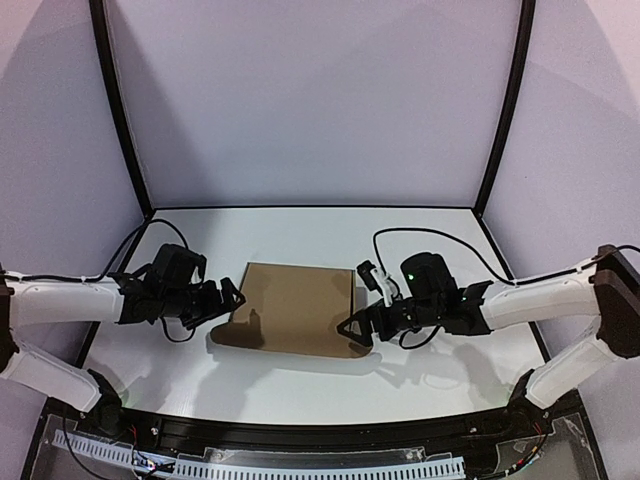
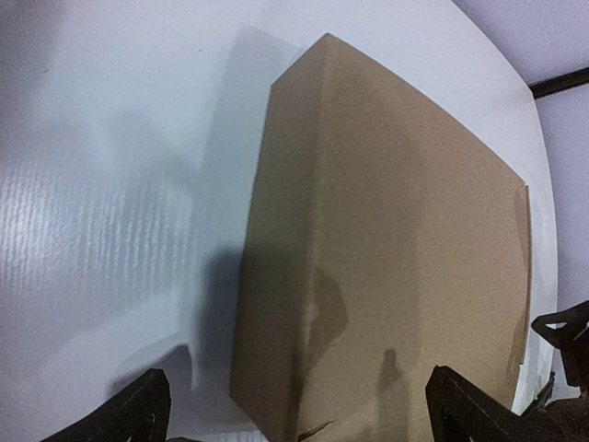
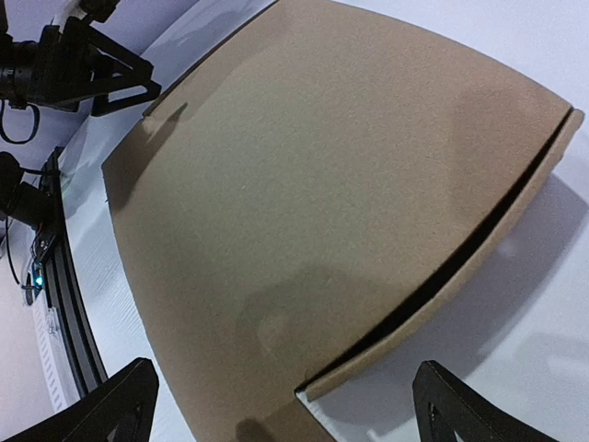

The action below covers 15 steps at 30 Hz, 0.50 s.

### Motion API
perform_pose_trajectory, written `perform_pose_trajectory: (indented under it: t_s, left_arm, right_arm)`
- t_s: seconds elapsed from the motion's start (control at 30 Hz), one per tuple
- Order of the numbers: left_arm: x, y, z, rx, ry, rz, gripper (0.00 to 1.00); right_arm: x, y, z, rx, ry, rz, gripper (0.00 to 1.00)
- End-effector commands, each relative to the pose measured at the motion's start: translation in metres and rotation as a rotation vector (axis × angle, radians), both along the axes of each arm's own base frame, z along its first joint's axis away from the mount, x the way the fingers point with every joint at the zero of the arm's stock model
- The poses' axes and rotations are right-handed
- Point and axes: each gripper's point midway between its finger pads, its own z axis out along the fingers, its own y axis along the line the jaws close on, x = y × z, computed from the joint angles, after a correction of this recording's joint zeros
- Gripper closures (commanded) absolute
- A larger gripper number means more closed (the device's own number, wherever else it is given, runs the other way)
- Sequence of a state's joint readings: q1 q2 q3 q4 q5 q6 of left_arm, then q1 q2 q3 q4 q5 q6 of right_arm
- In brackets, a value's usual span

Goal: Fold the paper box

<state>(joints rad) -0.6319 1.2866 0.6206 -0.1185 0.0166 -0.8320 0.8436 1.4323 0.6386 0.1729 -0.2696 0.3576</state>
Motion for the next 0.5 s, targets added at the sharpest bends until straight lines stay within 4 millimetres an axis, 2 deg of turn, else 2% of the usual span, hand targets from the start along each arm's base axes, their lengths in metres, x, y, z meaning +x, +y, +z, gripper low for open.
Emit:
perform_pose_trajectory:
  t_s: [0.0, 0.13, 0.27, 0.47]
  left_arm:
    - [0.016, -0.023, 0.012, -0.082, -0.083, -0.070, 0.01]
    - [0.020, -0.032, 0.006, -0.078, -0.067, -0.103, 0.01]
    - [0.016, -0.035, -0.004, -0.075, -0.027, -0.119, 0.01]
    - [0.010, -0.051, -0.013, -0.156, 0.000, -0.179, 0.01]
  right_arm:
    - [0.012, 0.011, 0.001, 0.088, -0.023, 0.002, 0.02]
    - [0.020, 0.015, -0.011, 0.145, 0.070, 0.000, 0.02]
    - [0.017, 0.019, -0.015, 0.167, 0.107, 0.016, 0.02]
    - [0.013, 0.022, -0.025, 0.179, 0.171, 0.018, 0.02]
